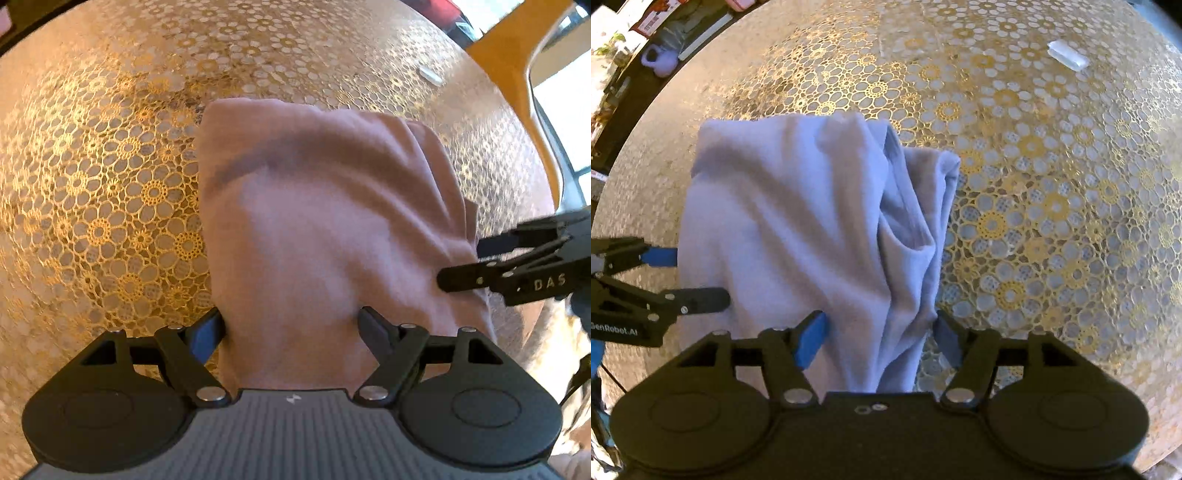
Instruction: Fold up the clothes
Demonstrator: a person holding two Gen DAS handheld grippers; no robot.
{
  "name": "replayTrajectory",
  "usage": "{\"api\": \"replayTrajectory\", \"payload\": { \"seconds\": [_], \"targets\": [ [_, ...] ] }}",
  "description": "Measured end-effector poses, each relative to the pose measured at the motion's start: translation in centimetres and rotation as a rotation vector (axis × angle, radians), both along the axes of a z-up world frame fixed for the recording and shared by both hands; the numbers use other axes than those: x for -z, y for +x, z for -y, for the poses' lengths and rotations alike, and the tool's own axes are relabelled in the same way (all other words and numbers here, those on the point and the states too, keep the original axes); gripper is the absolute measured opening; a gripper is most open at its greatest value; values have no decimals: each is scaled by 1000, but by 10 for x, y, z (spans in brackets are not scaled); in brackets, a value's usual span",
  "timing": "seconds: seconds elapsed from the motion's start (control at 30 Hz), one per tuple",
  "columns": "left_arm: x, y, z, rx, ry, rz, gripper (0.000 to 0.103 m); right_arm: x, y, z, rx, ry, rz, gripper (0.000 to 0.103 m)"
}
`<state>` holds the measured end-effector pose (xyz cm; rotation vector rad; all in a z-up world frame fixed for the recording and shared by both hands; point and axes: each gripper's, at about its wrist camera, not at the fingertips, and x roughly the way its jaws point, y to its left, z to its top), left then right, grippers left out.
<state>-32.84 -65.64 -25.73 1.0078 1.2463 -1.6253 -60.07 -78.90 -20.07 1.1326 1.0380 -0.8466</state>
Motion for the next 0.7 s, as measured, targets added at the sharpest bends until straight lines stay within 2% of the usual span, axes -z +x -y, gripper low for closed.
{"api": "replayTrajectory", "payload": {
  "seconds": [0.03,0.2,0.27,0.37,0.53,0.7],
  "targets": [
    [0,1,0,-11,1,-9,76,4,1,3,1,3,0,103],
    [-1,6,3,-30,23,12,51,7,8,7,-8,-9,-18,103],
    [-3,6,5,-37,37,21,35,4,10,6,-8,-21,-32,103],
    [-7,8,5,-59,49,21,24,0,20,6,-12,-38,-53,103],
    [-13,23,-7,-94,45,19,17,-16,46,4,-32,-91,-51,103],
    [-21,57,-22,-139,45,33,15,-31,91,4,-115,-133,-36,103]
  ]
}}
